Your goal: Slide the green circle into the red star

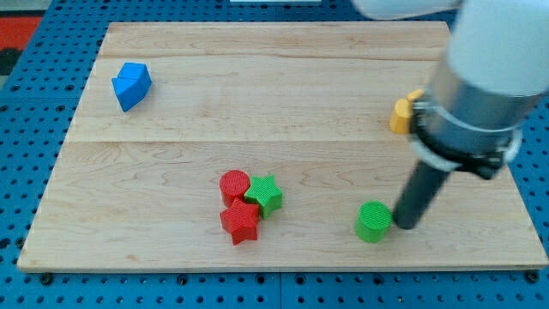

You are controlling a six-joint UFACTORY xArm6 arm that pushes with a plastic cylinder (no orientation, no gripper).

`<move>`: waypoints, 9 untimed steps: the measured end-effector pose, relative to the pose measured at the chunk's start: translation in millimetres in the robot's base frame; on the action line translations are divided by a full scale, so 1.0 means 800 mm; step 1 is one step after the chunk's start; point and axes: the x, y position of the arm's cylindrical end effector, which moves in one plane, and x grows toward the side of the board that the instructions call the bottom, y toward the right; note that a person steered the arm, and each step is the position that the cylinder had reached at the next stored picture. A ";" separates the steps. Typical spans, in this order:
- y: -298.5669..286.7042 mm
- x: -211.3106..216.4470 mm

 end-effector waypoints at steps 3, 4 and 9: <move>-0.031 0.019; -0.081 0.024; 0.028 -0.040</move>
